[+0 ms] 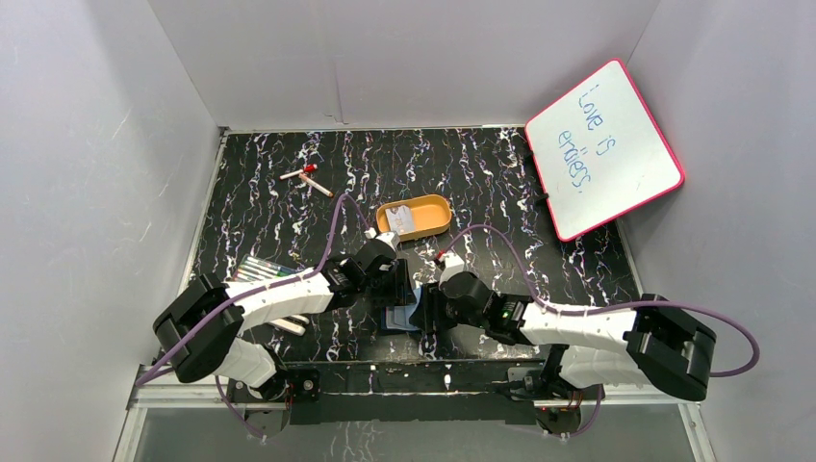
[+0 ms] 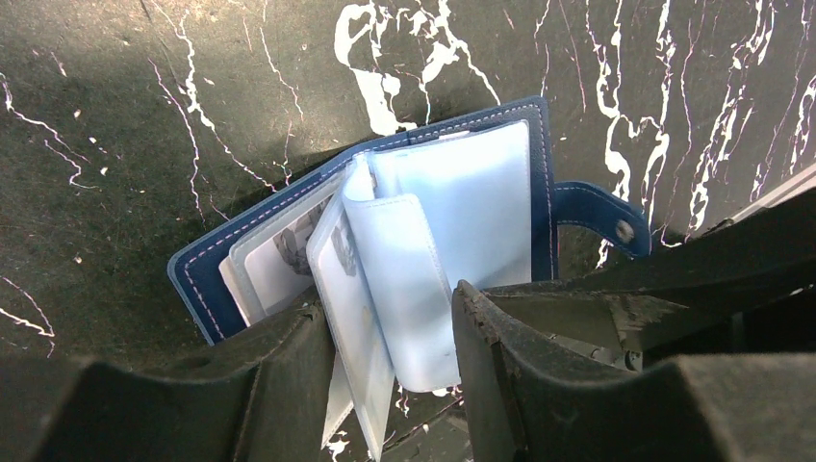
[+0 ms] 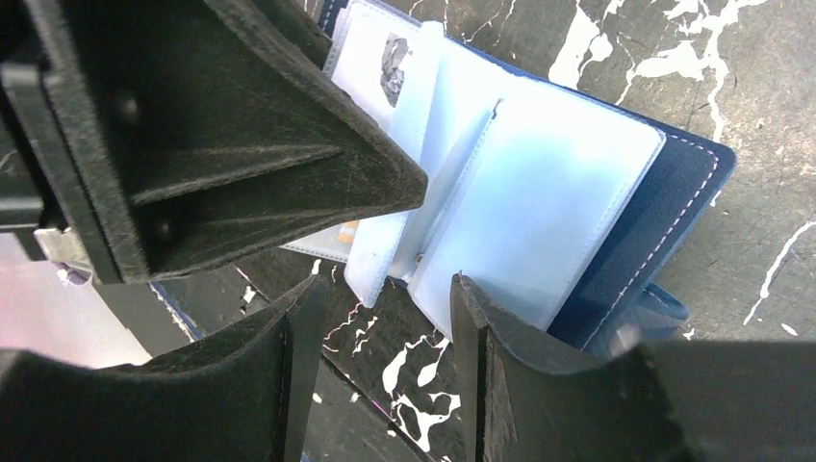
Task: Put the credit cards into the card holder
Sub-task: Open the card holder at the center of the board.
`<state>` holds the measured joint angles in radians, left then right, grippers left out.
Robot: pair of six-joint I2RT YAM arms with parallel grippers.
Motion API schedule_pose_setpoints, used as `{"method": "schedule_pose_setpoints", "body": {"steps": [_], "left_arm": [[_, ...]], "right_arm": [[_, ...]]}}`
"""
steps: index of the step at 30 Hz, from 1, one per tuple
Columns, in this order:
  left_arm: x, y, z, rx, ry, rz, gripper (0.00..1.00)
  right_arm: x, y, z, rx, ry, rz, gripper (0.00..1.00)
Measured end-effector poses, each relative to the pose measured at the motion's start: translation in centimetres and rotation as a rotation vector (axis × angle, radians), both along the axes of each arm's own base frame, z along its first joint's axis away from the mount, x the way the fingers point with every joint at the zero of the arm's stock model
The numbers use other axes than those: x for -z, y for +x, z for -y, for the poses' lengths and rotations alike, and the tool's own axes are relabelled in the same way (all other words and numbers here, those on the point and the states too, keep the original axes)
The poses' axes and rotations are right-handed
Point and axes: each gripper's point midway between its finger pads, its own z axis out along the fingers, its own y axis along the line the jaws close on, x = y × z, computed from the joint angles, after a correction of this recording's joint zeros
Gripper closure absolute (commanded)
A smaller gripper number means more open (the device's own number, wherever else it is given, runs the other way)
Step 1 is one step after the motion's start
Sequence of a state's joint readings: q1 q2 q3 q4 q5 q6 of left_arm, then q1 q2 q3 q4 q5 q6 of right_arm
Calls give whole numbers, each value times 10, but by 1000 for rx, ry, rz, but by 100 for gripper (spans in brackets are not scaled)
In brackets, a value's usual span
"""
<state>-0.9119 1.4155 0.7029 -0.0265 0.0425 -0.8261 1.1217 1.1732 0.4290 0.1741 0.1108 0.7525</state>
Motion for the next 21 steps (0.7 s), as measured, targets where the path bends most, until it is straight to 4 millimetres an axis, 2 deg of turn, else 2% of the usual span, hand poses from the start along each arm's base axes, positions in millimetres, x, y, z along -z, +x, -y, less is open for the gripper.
{"method": "schedule_pose_setpoints", "body": {"steps": [9, 18, 21], "left_arm": [[0, 0, 0, 2, -3, -1, 55], [-1, 0, 1, 3, -4, -1, 55], [-1, -1, 1, 4, -5, -2, 55]], "right_arm": [[13, 3, 0, 29, -30, -23, 50], [7, 6, -7, 39, -4, -23, 52], [7, 7, -9, 43, 1, -26, 61]]}}
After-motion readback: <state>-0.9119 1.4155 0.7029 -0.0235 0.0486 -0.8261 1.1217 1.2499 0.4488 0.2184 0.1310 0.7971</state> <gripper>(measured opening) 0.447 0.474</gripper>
